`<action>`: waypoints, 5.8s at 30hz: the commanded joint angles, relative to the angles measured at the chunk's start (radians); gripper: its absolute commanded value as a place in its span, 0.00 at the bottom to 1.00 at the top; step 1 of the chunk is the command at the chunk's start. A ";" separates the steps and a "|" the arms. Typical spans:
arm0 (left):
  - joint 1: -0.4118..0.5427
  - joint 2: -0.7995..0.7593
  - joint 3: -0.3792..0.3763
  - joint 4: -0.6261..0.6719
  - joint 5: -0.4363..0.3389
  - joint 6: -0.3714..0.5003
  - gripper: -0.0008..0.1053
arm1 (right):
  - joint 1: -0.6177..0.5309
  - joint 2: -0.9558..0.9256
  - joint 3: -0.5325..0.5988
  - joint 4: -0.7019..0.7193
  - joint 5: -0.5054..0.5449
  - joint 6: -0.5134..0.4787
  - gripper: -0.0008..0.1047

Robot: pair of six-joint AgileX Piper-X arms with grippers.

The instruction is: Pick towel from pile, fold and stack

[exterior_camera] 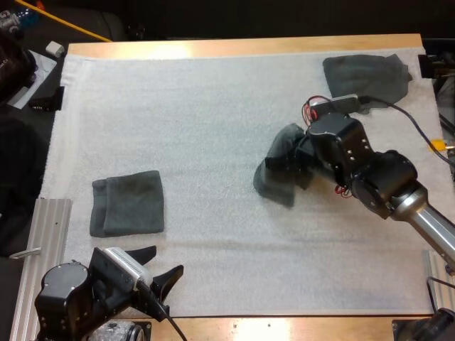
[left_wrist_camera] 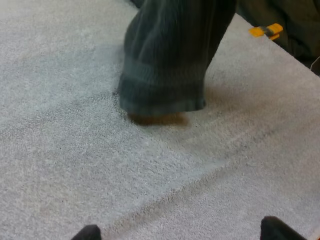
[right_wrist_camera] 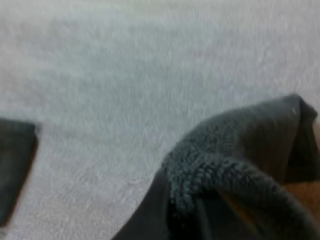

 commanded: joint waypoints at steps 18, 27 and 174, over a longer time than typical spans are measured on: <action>-0.005 0.008 -0.006 -0.006 0.014 -0.007 0.59 | 0.065 0.199 0.012 0.128 -0.144 0.073 0.39; -0.007 0.011 -0.007 0.003 0.024 -0.005 0.59 | 0.072 0.189 0.006 0.098 -0.171 0.064 0.69; -0.026 0.024 -0.005 0.057 0.054 -0.008 0.59 | 0.050 -0.122 0.373 0.428 0.203 0.117 0.62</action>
